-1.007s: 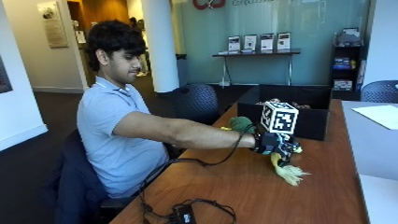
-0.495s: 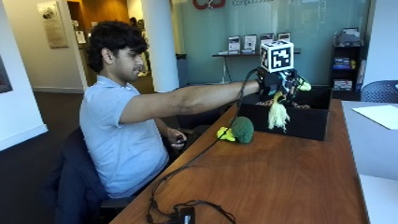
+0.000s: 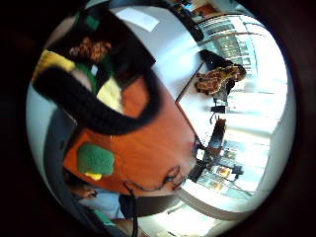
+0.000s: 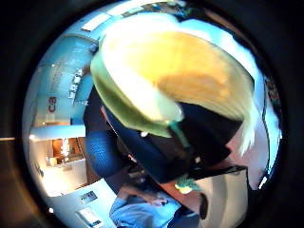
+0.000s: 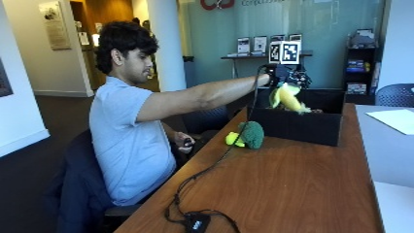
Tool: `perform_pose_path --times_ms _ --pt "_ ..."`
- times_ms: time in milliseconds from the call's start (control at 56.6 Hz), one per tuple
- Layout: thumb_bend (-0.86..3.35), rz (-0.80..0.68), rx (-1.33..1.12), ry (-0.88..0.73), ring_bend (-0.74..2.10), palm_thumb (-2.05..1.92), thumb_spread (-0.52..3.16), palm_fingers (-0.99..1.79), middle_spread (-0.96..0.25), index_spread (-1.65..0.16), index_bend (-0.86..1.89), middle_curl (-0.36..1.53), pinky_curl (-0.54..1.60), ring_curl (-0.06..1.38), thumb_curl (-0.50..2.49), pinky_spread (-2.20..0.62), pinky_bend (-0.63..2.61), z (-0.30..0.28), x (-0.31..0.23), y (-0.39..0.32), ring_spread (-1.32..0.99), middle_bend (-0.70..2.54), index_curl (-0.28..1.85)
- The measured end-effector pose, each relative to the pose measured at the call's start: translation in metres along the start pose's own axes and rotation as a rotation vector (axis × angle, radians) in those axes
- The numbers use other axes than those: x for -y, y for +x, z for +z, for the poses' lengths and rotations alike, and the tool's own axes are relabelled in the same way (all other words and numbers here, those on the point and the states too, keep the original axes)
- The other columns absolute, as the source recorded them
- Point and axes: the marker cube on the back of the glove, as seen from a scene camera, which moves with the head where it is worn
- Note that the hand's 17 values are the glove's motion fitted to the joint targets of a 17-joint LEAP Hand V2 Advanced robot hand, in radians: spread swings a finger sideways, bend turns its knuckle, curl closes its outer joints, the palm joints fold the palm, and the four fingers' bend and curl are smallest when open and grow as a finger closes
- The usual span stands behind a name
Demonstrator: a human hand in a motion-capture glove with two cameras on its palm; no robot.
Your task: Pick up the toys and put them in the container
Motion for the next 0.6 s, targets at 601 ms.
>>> perform_pose_path --times_ms 601 --pt "0.15 -0.175 0.220 -0.164 0.27 -0.02 1.40 -0.25 0.02 -0.27 0.12 0.28 0.34 0.18 0.20 0.06 1.19 0.127 -0.173 0.033 -0.02 0.10 0.20"
